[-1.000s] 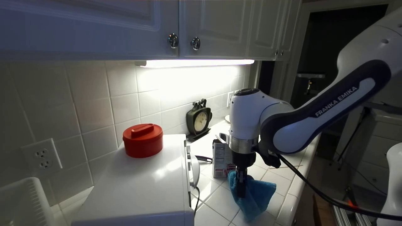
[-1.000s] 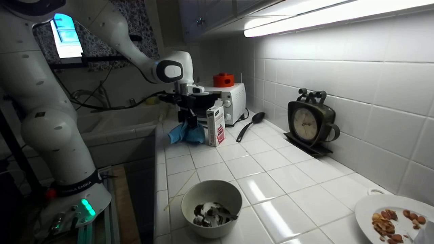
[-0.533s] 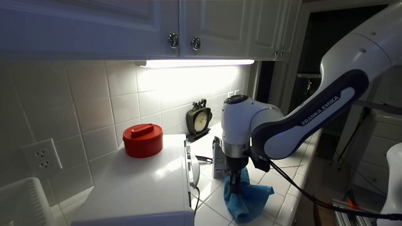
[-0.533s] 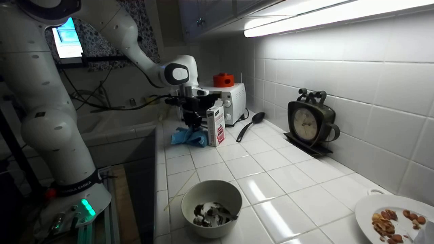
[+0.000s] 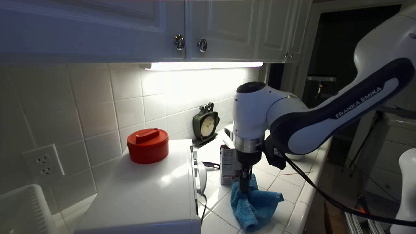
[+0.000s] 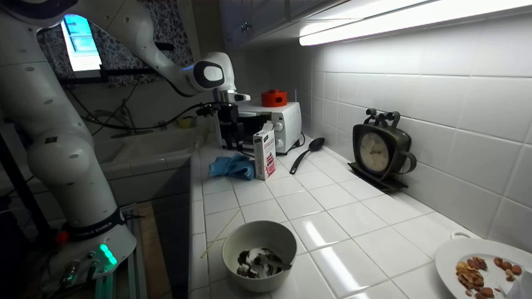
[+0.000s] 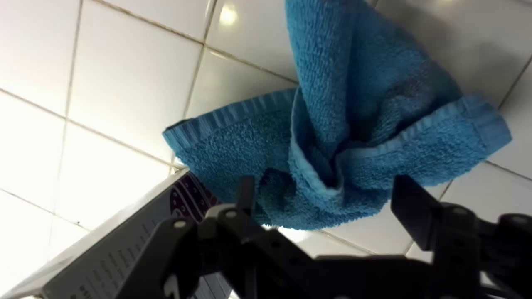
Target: Use the blue towel to wipe the oven.
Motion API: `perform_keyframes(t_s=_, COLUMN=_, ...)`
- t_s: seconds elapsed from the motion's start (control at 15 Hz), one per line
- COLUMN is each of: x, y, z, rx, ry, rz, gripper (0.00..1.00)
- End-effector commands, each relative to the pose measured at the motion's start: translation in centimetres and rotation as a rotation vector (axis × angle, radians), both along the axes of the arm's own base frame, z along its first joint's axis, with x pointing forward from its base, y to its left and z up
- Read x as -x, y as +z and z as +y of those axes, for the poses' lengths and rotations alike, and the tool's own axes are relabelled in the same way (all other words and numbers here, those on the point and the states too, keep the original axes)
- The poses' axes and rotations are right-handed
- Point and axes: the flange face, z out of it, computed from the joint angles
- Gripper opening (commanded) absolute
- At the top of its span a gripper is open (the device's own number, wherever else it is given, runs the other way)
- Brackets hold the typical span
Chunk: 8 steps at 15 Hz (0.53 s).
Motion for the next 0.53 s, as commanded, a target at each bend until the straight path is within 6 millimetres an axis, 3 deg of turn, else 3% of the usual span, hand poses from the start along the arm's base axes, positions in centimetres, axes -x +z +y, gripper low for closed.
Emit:
perform_keyframes(t_s=0.0, x=2.7, y=3.8, z=0.4, rx=0.048, ry=-0.058, rz=0.036, gripper=1.00)
perform_keyframes(t_s=0.4, x=5.1, y=8.3, z=-0.5, rx=0.030, ry=-0.093, rz=0.048, gripper=1.00)
perform_keyframes(t_s=0.47, x=4.2, y=7.0, z=-0.3, rx=0.065, ry=-0.082, rz=0.054, gripper=1.00)
